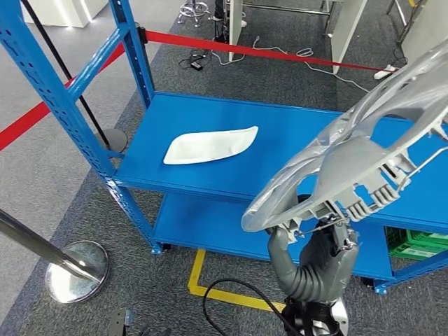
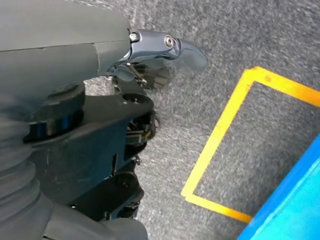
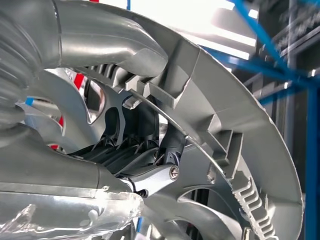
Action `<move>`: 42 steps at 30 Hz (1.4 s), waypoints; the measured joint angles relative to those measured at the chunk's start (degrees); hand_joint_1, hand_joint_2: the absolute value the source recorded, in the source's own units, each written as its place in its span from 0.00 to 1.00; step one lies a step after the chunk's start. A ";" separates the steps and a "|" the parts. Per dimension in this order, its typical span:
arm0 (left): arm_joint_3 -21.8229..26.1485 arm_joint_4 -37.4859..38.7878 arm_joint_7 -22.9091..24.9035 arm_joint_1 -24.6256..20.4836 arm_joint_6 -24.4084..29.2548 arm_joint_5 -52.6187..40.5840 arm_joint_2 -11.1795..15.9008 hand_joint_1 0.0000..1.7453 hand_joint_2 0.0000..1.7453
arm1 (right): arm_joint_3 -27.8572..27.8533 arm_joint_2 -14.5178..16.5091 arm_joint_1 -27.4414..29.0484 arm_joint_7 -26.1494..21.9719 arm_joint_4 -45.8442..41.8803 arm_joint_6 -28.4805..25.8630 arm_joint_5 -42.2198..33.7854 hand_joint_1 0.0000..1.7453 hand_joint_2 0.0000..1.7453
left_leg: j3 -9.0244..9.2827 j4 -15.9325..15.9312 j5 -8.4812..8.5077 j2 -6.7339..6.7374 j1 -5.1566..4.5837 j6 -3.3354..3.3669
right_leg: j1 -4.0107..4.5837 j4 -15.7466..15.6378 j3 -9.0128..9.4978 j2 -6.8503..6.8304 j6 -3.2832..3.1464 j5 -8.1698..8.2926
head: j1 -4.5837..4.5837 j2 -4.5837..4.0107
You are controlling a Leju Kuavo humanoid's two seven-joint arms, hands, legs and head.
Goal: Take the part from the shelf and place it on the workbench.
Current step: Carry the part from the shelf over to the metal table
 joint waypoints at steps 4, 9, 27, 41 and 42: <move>-0.02 0.00 -0.39 0.13 -1.40 -1.09 0.07 0.00 1.00 | 0.27 -0.01 0.50 -0.02 0.03 0.61 -0.53 1.00 1.00 | 0.06 0.00 -0.03 0.01 0.00 0.30 | -0.03 12.63 -5.79 -0.09 0.43 -5.17 | 0.29 0.00; -0.02 0.00 0.78 0.21 -0.98 -1.24 0.15 0.00 1.00 | 0.54 -0.01 0.53 0.11 0.12 1.24 -1.23 1.00 1.00 | 0.38 0.30 -0.28 -0.22 -0.20 -0.39 | -0.13 -0.99 1.17 -0.13 0.10 1.70 | 0.33 0.00; -0.07 0.00 2.90 0.14 2.26 -3.27 0.57 0.00 1.00 | 0.62 0.02 0.46 0.68 1.17 1.69 -1.87 1.00 1.00 | 2.93 0.02 -2.51 -0.09 -0.54 -0.94 | 0.16 -3.15 -0.90 -0.20 -0.76 5.40 | -0.25 0.00; -0.38 0.00 2.84 0.38 3.65 -4.37 0.50 0.00 1.00 | 0.59 0.02 0.63 0.84 1.51 1.24 -1.95 1.00 1.00 | -2.08 -0.12 2.99 0.24 -0.50 -0.65 | 0.17 -4.19 7.03 -0.05 -0.12 -1.43 | 0.02 0.00; -0.40 0.00 2.82 0.38 3.68 -4.40 0.49 0.00 1.00 | 0.58 0.02 0.67 0.85 1.52 1.17 -1.96 1.00 1.00 | -2.17 -0.18 3.39 0.24 -0.52 -0.99 | 0.30 -4.27 6.91 0.05 -0.56 -1.13 | 0.02 0.00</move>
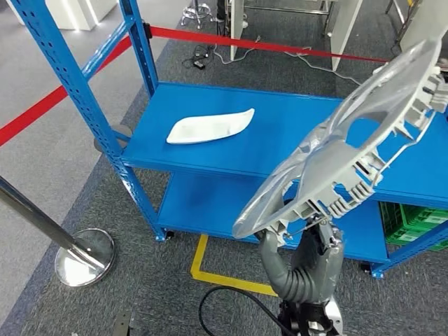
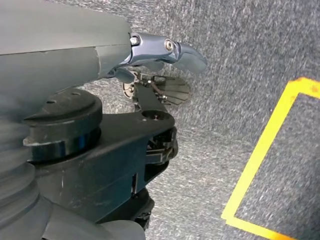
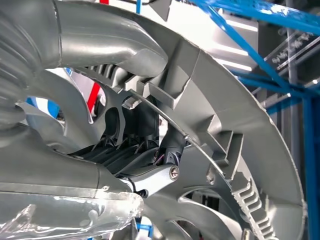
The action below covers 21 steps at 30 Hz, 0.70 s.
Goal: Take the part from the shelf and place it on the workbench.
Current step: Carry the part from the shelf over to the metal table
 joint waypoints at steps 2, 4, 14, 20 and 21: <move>-0.02 0.00 -0.01 0.02 0.02 -0.01 -0.02 0.00 1.00 | -0.02 0.00 -0.03 0.01 0.02 -0.11 -0.03 1.00 1.00 | -0.42 0.17 -0.04 -0.01 0.10 -0.65 | -0.13 -0.05 -0.85 -0.07 -0.92 0.73 | 0.05 0.00; -0.02 0.00 0.03 0.06 -0.02 0.02 -0.02 0.00 1.00 | -0.03 0.01 -0.08 0.05 0.02 -0.21 -0.15 1.00 1.00 | -1.77 3.23 -3.60 -0.01 0.21 -1.32 | -0.36 -0.20 -1.91 -0.23 -1.79 1.84 | -0.11 0.00; -0.02 0.00 0.05 -0.29 -0.02 0.16 -0.08 0.00 1.00 | -0.05 0.02 0.04 0.17 0.26 -0.47 -0.68 1.00 1.00 | 7.81 -0.13 -6.82 -0.09 0.18 -0.96 | -0.10 0.05 -7.66 -0.30 -0.83 6.92 | -0.31 0.00; 0.03 0.00 0.05 -0.10 -0.08 0.22 -0.27 0.00 1.00 | -0.04 0.00 0.22 0.15 0.26 -0.63 -0.68 1.00 1.00 | 6.28 -1.73 -4.89 0.30 0.20 1.50 | -0.34 5.46 -10.26 -0.27 0.89 2.03 | -0.01 0.00; 0.03 0.00 0.05 -0.10 -0.16 0.25 -0.28 0.00 1.00 | -0.04 0.00 0.27 0.13 0.27 -0.66 -0.68 1.00 1.00 | 5.64 -1.69 -4.35 0.33 0.17 1.66 | -0.34 9.29 -11.20 -0.29 1.04 -0.69 | 0.09 0.00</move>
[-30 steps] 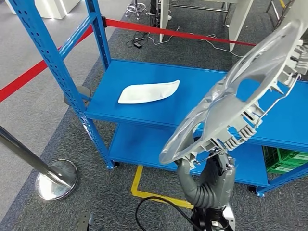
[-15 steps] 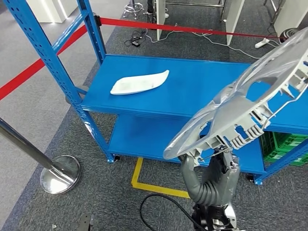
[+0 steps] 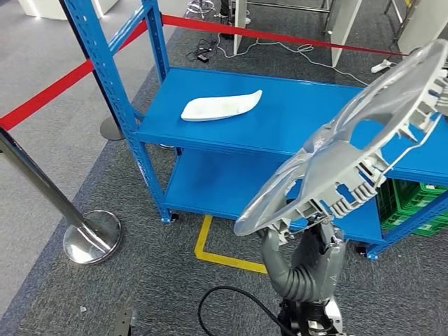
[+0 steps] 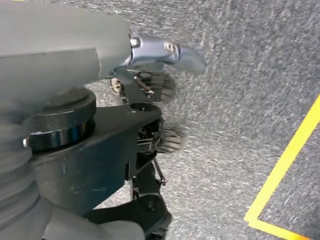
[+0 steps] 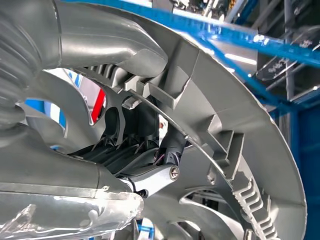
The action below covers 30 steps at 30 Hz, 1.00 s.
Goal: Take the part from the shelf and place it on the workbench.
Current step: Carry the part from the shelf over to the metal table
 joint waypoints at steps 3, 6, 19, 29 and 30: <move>0.02 0.00 0.00 0.02 -0.19 0.11 0.01 0.00 1.00 | 0.01 0.00 0.12 -0.02 0.11 -0.01 -0.03 1.00 1.00 | -2.13 0.21 1.62 0.04 -0.09 -0.04 | 0.01 6.51 0.02 0.00 0.11 -1.95 | -0.01 0.00; 0.06 0.00 0.00 0.02 -0.21 0.13 -0.02 0.00 1.00 | 0.01 0.01 0.08 -0.02 0.15 -0.02 -0.07 1.00 1.00 | -3.97 0.62 2.92 -0.01 -0.16 -0.55 | 0.06 -2.92 7.83 -0.01 -0.19 1.35 | -0.01 0.00; 0.13 0.00 0.03 0.05 -0.51 0.10 -0.05 0.00 1.00 | -0.06 0.07 0.47 -0.15 0.14 -0.06 -0.93 1.00 1.00 | -8.56 17.21 -5.45 -0.04 0.00 -3.51 | 0.09 -10.12 5.67 0.00 -3.10 5.73 | -0.37 0.00; 0.18 0.02 0.06 0.08 -0.76 -0.02 -0.12 0.00 1.00 | -0.27 0.17 1.10 -0.81 -0.36 -0.89 -1.21 1.00 1.00 | 2.40 -1.10 -1.03 0.16 -0.18 -0.42 | 0.05 -7.13 1.41 -0.08 -0.42 5.67 | -0.13 0.00; 0.19 0.02 0.04 0.06 -0.77 -0.03 -0.11 0.00 1.00 | -0.28 0.17 1.17 -0.86 -0.36 -0.87 -1.30 1.00 1.00 | 1.86 -1.08 -0.52 0.20 -0.18 -0.18 | 0.01 -3.68 0.38 -0.10 -0.22 2.79 | 0.00 0.00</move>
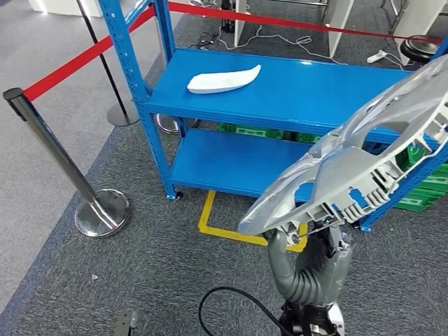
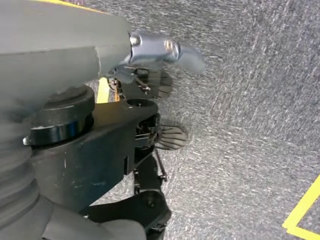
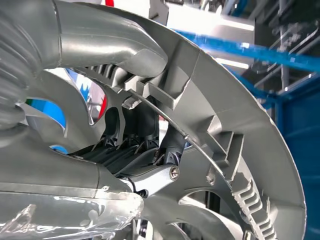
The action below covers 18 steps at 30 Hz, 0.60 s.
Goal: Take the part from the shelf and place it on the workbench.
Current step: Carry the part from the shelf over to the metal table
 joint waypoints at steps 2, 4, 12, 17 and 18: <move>0.02 0.00 -0.02 -0.02 -0.01 -0.01 0.01 0.00 1.00 | -0.01 -0.01 0.17 -0.05 0.00 0.08 -0.19 1.00 1.00 | -1.26 0.06 1.05 0.02 -0.03 0.19 | -0.01 7.92 -1.81 -0.01 0.26 -4.35 | 0.13 0.00; 0.03 0.00 -0.02 0.00 0.00 -0.03 0.02 0.00 1.00 | -0.01 -0.01 0.39 -0.07 0.00 0.20 -0.43 1.00 1.00 | -2.58 0.17 2.04 0.03 -0.05 0.10 | -0.02 10.27 -0.94 -0.01 0.32 -3.96 | 0.15 0.00; 0.03 -0.01 0.00 0.00 0.10 -0.13 0.14 0.00 1.00 | -0.08 0.01 0.44 -0.10 -0.14 0.61 -0.78 1.00 1.00 | -6.08 1.54 4.30 -0.14 -0.23 -2.03 | 0.05 -6.71 10.06 0.29 -1.33 -0.49 | 0.14 0.00; 0.03 -0.02 0.00 -0.01 0.10 -0.26 0.21 0.00 1.00 | -0.38 0.02 0.41 -0.17 -0.16 0.69 -0.88 1.00 1.00 | -10.87 15.05 -5.55 -0.19 0.04 -3.39 | 0.00 -6.68 7.48 0.01 -2.87 1.69 | -0.43 0.00; 0.03 -0.02 0.00 -0.01 0.10 -0.26 0.22 0.00 1.00 | -0.43 0.02 0.43 -0.18 -0.16 0.74 -0.93 1.00 1.00 | -11.31 17.44 -6.34 -0.19 0.04 -3.41 | 0.07 -6.64 6.86 0.00 -2.88 2.12 | -0.44 0.00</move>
